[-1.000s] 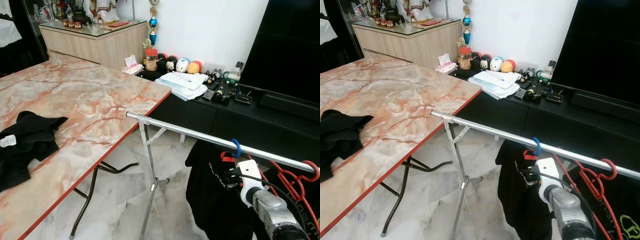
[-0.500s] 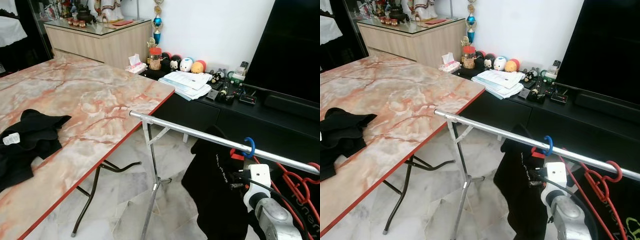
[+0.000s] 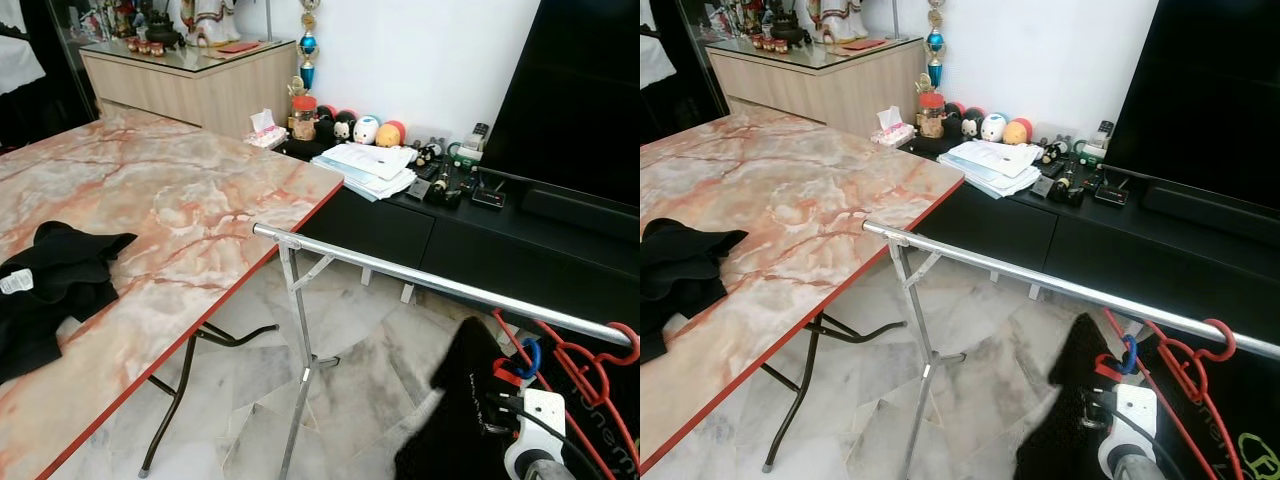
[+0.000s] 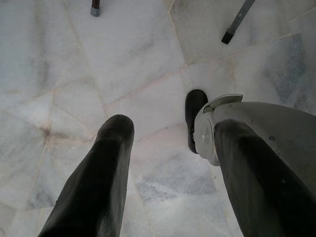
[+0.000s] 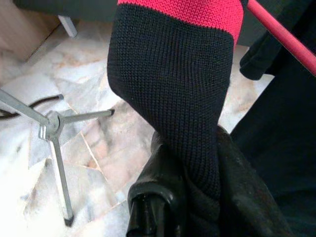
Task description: Hang hanger
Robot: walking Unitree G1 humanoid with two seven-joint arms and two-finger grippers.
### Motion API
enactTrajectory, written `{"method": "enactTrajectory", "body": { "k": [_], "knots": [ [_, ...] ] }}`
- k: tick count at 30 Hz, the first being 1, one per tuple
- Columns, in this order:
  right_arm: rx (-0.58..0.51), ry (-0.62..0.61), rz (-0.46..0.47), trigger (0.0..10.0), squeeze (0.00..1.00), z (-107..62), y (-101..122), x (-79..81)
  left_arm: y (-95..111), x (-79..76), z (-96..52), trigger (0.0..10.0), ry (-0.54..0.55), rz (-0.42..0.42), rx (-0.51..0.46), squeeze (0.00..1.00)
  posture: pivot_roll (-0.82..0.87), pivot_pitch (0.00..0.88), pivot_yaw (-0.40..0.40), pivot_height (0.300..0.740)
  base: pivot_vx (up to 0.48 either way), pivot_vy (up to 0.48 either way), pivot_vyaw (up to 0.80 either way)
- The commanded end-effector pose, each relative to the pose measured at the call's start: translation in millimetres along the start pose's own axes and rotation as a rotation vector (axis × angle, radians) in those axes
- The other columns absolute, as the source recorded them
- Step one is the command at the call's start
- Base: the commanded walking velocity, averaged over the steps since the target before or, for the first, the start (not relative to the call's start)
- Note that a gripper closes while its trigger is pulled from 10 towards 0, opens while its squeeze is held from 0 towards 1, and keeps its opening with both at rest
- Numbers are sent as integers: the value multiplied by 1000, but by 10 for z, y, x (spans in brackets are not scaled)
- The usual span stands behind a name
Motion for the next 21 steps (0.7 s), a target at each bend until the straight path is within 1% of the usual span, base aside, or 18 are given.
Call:
{"method": "enactTrajectory", "body": {
  "k": [1,3,6,13,16,21],
  "knots": [
    [-64,11,31,10000,0,8,123,35,-87,-9,-16,10000,-10,7,32,0,4,0,4,740,0,0,0],
    [-86,12,47,10000,0,11,127,65,-84,-7,-16,10000,-14,14,28,0,5,0,13,740,0,0,0],
    [-88,7,55,10000,0,14,114,82,-84,1,-17,10000,-18,27,25,0,2,0,23,740,0,0,0],
    [-78,31,52,10000,0,24,84,136,-94,18,-19,10000,-18,41,27,0,8,0,28,740,-249,0,0],
    [-90,32,65,10000,0,34,108,146,-89,17,-19,10000,-20,41,24,0,7,0,29,740,-259,0,0],
    [-93,33,52,10000,0,53,154,154,-92,18,-20,10000,-18,42,25,0,15,0,24,740,-259,0,0]
  ]
}}
Point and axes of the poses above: a point about 5 cm out from each wrist's last joint towards the gripper, its own z axis pointing out of the wrist towards the gripper, its own y axis along the axis of the wrist's last joint, x = y × z, the point moved 2 cm from there along z, pointing out of the wrist towards the gripper, and after that the axes turned 15 degrees about z, right-handed, at the moved point
